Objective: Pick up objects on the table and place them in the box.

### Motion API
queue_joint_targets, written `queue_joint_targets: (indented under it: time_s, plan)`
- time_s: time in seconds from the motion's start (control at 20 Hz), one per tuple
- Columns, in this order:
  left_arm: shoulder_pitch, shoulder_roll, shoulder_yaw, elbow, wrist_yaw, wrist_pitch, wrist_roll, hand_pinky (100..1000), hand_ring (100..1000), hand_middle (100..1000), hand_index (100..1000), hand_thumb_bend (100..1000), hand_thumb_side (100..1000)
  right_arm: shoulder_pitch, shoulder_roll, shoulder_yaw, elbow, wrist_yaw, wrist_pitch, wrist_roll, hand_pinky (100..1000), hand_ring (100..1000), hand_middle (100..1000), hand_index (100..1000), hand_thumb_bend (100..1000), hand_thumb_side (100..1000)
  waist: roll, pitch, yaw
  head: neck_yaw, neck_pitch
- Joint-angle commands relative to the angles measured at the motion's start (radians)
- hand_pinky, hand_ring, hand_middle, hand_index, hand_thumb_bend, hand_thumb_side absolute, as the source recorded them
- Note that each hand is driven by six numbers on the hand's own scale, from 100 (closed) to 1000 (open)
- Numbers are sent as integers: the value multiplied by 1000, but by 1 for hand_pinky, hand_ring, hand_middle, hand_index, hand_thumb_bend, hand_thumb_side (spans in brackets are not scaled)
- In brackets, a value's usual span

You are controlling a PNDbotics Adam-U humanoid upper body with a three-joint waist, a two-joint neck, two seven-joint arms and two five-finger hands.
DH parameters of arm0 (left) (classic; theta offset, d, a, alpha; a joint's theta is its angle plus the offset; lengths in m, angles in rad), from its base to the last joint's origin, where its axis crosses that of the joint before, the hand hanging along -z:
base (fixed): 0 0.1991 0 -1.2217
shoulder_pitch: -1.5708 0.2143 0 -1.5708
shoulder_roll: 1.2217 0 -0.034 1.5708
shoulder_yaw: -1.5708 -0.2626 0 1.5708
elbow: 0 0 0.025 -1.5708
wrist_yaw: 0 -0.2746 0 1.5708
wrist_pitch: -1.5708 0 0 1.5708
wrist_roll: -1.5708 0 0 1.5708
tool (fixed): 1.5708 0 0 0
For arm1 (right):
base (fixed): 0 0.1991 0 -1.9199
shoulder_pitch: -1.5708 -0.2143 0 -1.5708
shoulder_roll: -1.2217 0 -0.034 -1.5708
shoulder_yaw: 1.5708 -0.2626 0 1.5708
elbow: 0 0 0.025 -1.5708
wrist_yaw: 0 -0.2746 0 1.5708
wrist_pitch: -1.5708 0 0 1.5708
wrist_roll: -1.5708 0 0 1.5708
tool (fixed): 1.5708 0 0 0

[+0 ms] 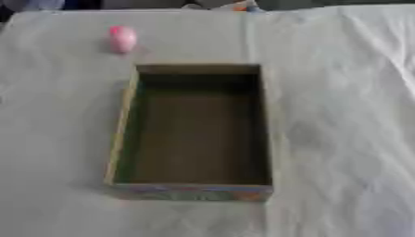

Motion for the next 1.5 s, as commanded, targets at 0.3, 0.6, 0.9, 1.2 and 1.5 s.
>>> queue_joint_targets:
  time_s: [0.3, 0.6, 0.9, 1.2, 1.5]
  plan:
    - [-50, 34, -11, -17, -21, 40, -13, 695, 692, 788, 939, 100, 1000, -5, -17, -6, -14, -10, -1, 6, 628, 822, 832, 928, 100, 1000, -1, -27, 2, -16, 6]
    - [-109, 74, -23, -9, -53, 102, -17, 688, 677, 769, 911, 100, 993, -1, -20, -5, -14, -15, -7, 4, 628, 822, 830, 924, 100, 1000, -4, -28, 4, -19, -11]
    - [-237, 160, -66, 101, -198, 200, -85, 681, 651, 705, 798, 100, 899, 14, -27, -7, -14, -12, -12, 0, 626, 820, 829, 922, 100, 1000, -7, -26, 10, -21, -27]
    - [-402, 175, -144, 262, -408, 204, -267, 697, 662, 702, 929, 100, 888, 24, -32, -10, -14, -9, -20, -7, 624, 819, 828, 918, 100, 1000, -4, -21, 5, -38, -34]
    - [-542, 135, -204, 468, -574, 175, -427, 732, 737, 753, 980, 113, 944, 17, -36, -2, -14, -12, -23, 1, 624, 818, 827, 918, 100, 1000, 6, -14, -8, -42, -41]
